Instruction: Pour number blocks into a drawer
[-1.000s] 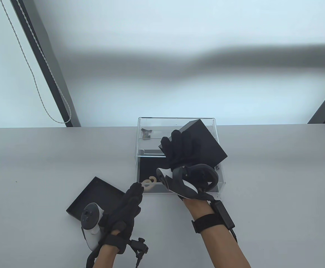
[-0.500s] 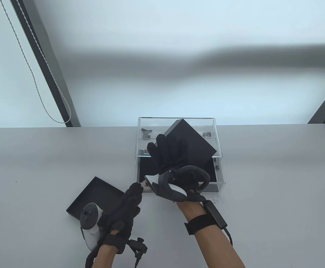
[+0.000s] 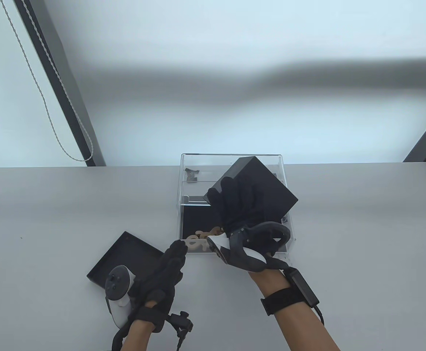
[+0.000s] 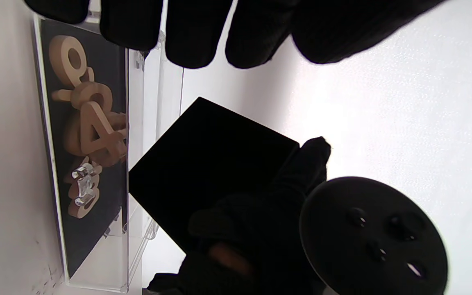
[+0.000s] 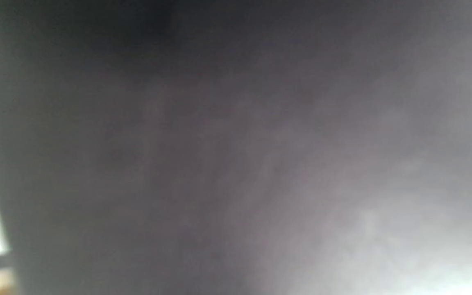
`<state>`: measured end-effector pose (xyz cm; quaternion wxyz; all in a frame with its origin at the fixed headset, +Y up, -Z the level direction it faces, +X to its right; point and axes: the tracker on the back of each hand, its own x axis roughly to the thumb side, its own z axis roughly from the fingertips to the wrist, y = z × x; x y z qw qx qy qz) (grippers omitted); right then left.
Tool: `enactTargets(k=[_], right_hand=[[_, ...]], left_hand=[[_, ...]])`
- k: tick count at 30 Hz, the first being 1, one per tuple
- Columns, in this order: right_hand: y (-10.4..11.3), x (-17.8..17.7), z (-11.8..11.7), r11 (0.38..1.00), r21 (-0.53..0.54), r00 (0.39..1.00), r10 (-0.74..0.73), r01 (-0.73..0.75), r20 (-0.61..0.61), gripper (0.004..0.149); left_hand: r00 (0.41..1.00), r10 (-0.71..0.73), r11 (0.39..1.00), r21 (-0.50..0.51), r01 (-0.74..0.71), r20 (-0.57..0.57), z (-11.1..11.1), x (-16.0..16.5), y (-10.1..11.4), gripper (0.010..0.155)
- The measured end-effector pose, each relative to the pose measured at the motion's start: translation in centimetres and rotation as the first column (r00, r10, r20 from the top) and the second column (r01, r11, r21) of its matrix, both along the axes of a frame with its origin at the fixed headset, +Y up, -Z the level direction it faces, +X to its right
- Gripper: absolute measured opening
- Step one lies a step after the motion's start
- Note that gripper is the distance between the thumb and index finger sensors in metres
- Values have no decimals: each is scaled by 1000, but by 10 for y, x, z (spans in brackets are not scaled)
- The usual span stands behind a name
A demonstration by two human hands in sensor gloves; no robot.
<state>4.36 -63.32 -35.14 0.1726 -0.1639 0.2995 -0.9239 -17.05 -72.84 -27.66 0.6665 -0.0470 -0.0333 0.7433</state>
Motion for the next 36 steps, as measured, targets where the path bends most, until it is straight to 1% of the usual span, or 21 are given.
enactTargets(k=[2,4,7,10,13,15,18,21,22,25,28,31,32,33,34,36], right_hand=[[6,5,10,998,4,998,-55,55,-27,88],[11,7,16,998,15,997,-65,66,-45,88],[23,10,32,993,28,990,-108,111,-93,88],[31,14,48,982,18,973,-185,190,-140,88],[33,16,66,964,-5,946,-260,264,-196,87],[32,16,79,956,-17,927,-287,292,-240,87],[29,17,96,936,-42,892,-346,350,-292,86],[25,20,109,897,-89,839,-438,434,-322,85],[23,22,113,870,-119,808,-490,479,-328,85],[15,25,120,818,-181,749,-574,546,-331,83],[7,34,125,791,-179,716,-607,585,-344,83],[-4,47,126,747,-197,665,-658,635,-353,83],[-8,51,125,729,-221,642,-679,648,-355,82],[-10,57,123,720,-250,632,-690,647,-353,82],[-11,59,123,718,-253,630,-693,649,-351,82],[-13,67,121,685,-281,599,-726,672,-339,82]], left_hand=[[1000,-15,1000,-4,15,1,-1,0,-2,65],[1000,-24,1000,-7,25,1,-2,1,-3,65],[999,-45,999,-11,45,4,-2,1,-6,65],[998,-62,998,-9,62,5,-2,2,-7,65],[997,-78,997,-3,78,6,-2,2,-7,65],[996,-86,996,5,86,5,-2,2,-8,65],[996,-83,996,27,84,-26,-3,1,-7,65],[997,-64,996,57,66,-47,-2,-1,-5,65],[997,-52,996,70,56,-52,-2,-1,-3,64],[999,-13,993,114,18,-41,1,2,3,66],[996,38,989,147,-26,-83,4,6,7,66],[998,21,983,181,-9,-62,6,10,11,67],[998,9,982,191,4,-66,7,12,11,67],[997,0,981,195,15,-77,8,14,12,67],[997,-4,980,199,19,-77,8,15,12,68],[998,-26,977,210,38,-57,10,18,14,68]])
